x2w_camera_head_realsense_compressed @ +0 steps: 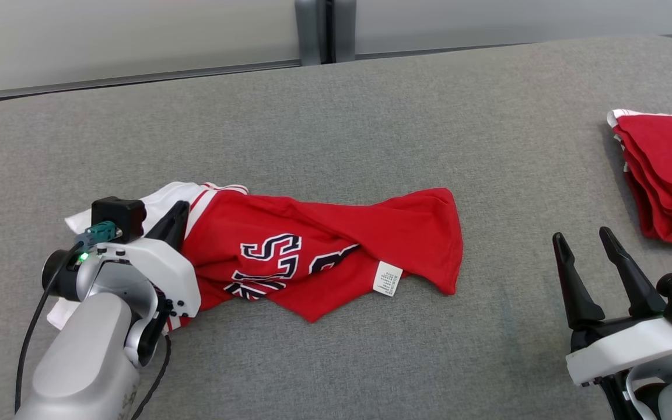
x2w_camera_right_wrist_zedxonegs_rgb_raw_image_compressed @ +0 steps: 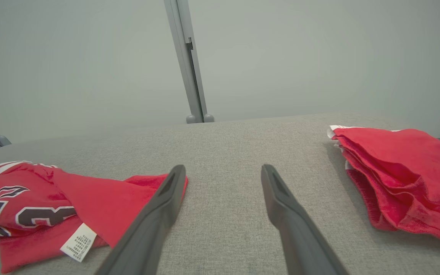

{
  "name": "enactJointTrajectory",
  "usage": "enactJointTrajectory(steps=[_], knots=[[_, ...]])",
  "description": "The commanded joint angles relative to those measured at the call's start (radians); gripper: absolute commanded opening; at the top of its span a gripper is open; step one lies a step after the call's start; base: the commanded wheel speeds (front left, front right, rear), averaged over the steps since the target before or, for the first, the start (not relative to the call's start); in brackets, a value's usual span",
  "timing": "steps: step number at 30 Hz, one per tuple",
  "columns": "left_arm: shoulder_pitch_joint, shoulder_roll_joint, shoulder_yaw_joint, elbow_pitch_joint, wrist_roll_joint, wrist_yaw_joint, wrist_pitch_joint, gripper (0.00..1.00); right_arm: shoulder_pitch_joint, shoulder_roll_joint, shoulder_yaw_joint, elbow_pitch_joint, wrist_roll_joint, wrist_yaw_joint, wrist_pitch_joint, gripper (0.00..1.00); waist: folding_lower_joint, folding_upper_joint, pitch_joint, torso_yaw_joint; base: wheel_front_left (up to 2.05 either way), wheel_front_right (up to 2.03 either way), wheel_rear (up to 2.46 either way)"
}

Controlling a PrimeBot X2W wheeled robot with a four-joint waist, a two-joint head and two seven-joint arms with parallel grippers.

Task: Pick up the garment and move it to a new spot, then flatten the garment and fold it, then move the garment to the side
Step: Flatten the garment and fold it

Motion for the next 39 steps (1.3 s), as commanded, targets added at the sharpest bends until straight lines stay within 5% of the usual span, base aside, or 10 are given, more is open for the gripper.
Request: enactJointTrajectory(steps=[1,10,17,26,27,28,29,39], knots=[[-0.008,0.009,-0.003,-0.020,0.012,0.008,-0.010,0.00,-0.004,-0.003,-0.003,0.001,0.002,0.000,-0.005,1.00,0.0000,-0.0001,-0.006,0.008,0.00,0.00,0.00],[0.115,0.022,-0.022,-0.243,0.034,0.066,-0.020,0.00,0.018,0.006,-0.020,-0.010,-0.001,0.000,0.003,1.00,0.0000,-0.0001,-0.047,0.038,0.00,0.00,0.00],[0.328,0.041,-0.084,-0.461,0.032,0.120,0.076,0.00,0.036,0.014,-0.030,-0.025,-0.005,0.000,0.012,1.00,0.0000,-0.0001,-0.065,0.051,0.00,0.00,0.00],[0.486,0.002,-0.065,-0.489,-0.020,0.204,0.073,0.00,0.036,0.013,-0.033,-0.034,-0.002,0.000,0.016,1.00,0.0000,-0.0001,-0.060,0.058,0.00,0.00,0.00],[0.491,-0.004,-0.059,-0.487,-0.022,0.213,0.060,0.30,0.037,0.013,-0.035,-0.034,-0.002,0.000,0.017,1.00,0.0000,-0.0001,-0.060,0.058,0.00,0.00,0.00],[0.494,-0.011,-0.054,-0.486,-0.026,0.218,0.044,0.82,0.038,0.012,-0.036,-0.035,-0.002,0.000,0.017,1.00,0.0000,-0.0001,-0.060,0.058,0.00,0.00,0.00],[0.492,-0.019,-0.050,-0.489,-0.023,0.223,0.024,1.00,0.038,0.011,-0.038,-0.036,-0.002,0.000,0.017,1.00,0.0000,-0.0001,-0.059,0.059,0.00,0.00,0.00],[0.449,-0.040,0.020,-0.525,0.026,0.266,-0.215,1.00,0.041,0.005,-0.049,-0.044,-0.026,0.000,0.023,1.00,0.0000,-0.0001,-0.075,0.059,0.00,0.00,0.00]])
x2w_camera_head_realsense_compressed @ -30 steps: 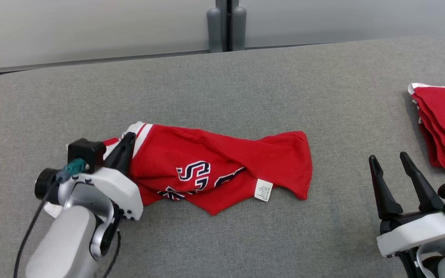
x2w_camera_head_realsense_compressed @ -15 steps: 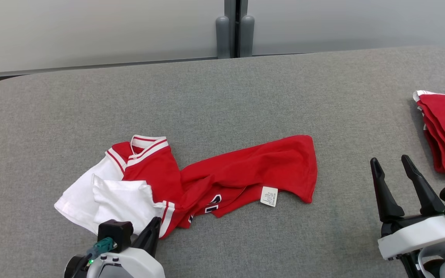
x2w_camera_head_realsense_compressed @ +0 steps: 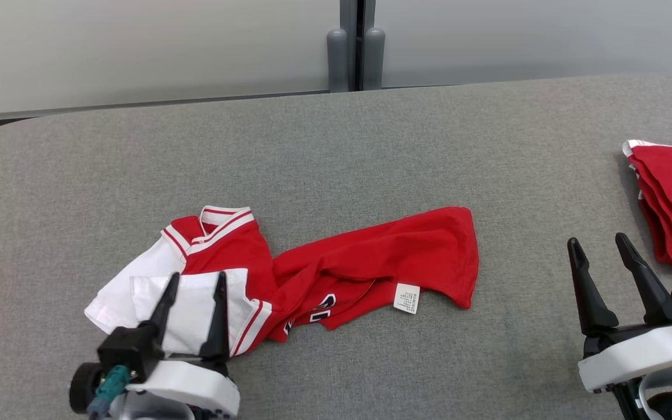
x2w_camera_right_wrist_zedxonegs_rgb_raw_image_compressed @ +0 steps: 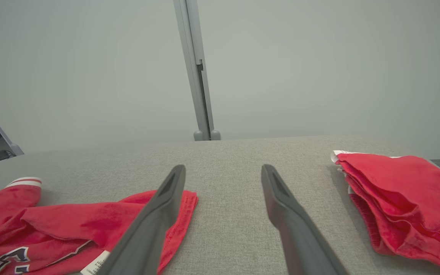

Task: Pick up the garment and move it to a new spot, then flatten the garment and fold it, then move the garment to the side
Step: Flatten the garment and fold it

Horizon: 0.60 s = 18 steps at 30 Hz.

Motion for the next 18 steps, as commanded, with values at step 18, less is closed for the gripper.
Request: enactJointTrajectory(steps=[18], knots=[[-0.006,0.125,0.114,0.028,0.015,-0.030,-0.050,1.00,0.062,-0.009,0.003,-0.023,-0.014,0.000,0.038,1.00,0.0000,0.0000,-0.081,0.013,0.00,0.00,0.00]])
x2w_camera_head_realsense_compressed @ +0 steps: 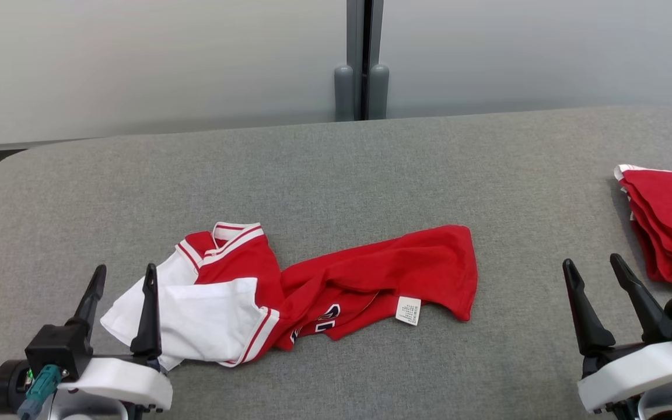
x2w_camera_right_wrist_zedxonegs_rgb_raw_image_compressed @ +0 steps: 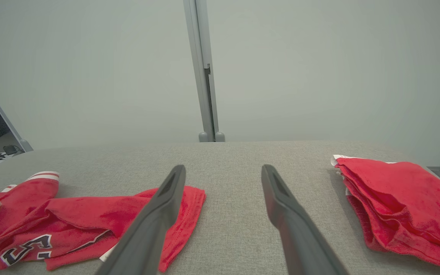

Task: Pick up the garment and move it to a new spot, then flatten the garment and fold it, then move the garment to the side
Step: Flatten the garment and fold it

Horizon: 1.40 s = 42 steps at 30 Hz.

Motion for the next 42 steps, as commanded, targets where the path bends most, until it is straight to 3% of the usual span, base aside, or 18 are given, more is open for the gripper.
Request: enactJointTrajectory(steps=[1,21,33,34,35,36,42], knots=[[0.009,0.007,0.001,0.002,-0.010,-0.007,0.002,1.00,0.015,-0.006,0.000,-0.002,-0.005,0.000,0.004,1.00,0.0000,-0.0001,-0.007,0.000,0.00,0.00,0.00],[0.024,0.021,-0.026,0.003,-0.015,0.001,0.043,1.00,0.025,0.002,0.002,-0.019,0.000,0.000,0.018,1.00,0.0000,-0.0001,-0.018,0.003,0.00,0.00,0.00],[-0.091,-0.011,-0.050,0.195,-0.112,-0.080,0.172,1.00,-0.015,0.001,0.020,-0.021,0.016,0.000,0.005,1.00,0.0000,-0.0001,0.051,-0.004,0.00,0.00,0.00],[-0.098,-0.014,-0.048,0.212,-0.120,-0.084,0.173,0.94,-0.017,0.002,0.020,-0.019,0.019,0.000,0.004,1.00,0.0000,-0.0001,0.056,-0.006,0.00,0.00,0.00],[-0.107,-0.013,-0.048,0.221,-0.118,-0.091,0.163,0.35,-0.019,0.001,0.021,-0.018,0.019,0.000,0.004,1.00,0.0000,-0.0001,0.062,-0.008,0.00,0.00,0.00],[-0.114,-0.015,-0.046,0.232,-0.120,-0.092,0.154,0.00,-0.021,0.001,0.022,-0.016,0.019,0.000,0.003,1.00,0.0000,-0.0001,0.067,-0.010,0.00,0.00,0.00],[-0.138,-0.022,-0.050,0.264,-0.121,-0.106,0.127,0.00,-0.015,0.007,0.035,0.004,0.024,0.000,0.012,1.00,0.0000,-0.0001,0.085,-0.005,0.00,0.00,0.00]])
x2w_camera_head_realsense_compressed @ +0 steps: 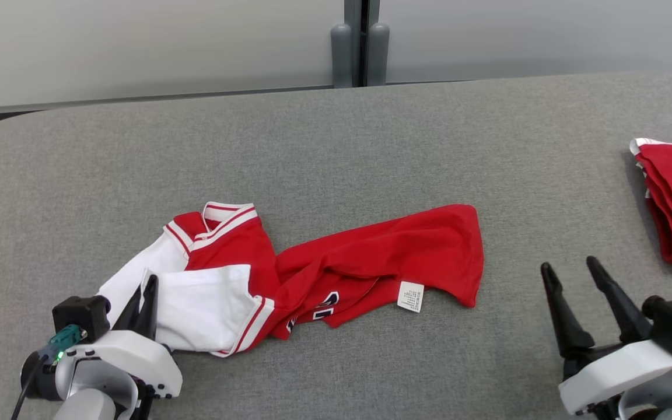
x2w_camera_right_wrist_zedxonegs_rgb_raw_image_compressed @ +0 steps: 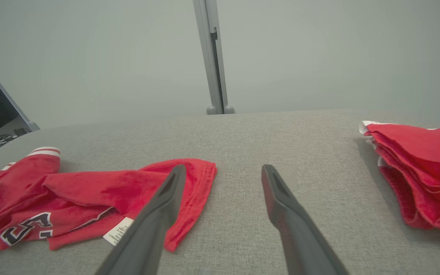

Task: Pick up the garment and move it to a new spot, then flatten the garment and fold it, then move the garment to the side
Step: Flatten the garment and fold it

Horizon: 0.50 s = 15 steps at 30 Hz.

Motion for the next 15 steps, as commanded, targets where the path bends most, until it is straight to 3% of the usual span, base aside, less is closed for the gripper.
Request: enactJointTrajectory(steps=[1,15], knots=[[-0.023,0.002,-0.001,0.004,0.006,-0.004,-0.011,0.00,-0.006,0.001,0.014,0.011,0.008,0.000,0.004,1.00,0.0000,0.0000,0.010,0.008,0.00,0.00,0.00],[-0.162,-0.051,-0.034,-0.006,0.051,0.002,-0.088,0.00,-0.106,-0.042,0.184,0.221,0.020,0.000,-0.012,1.00,0.0000,0.0000,0.160,0.105,0.00,0.00,0.00]])
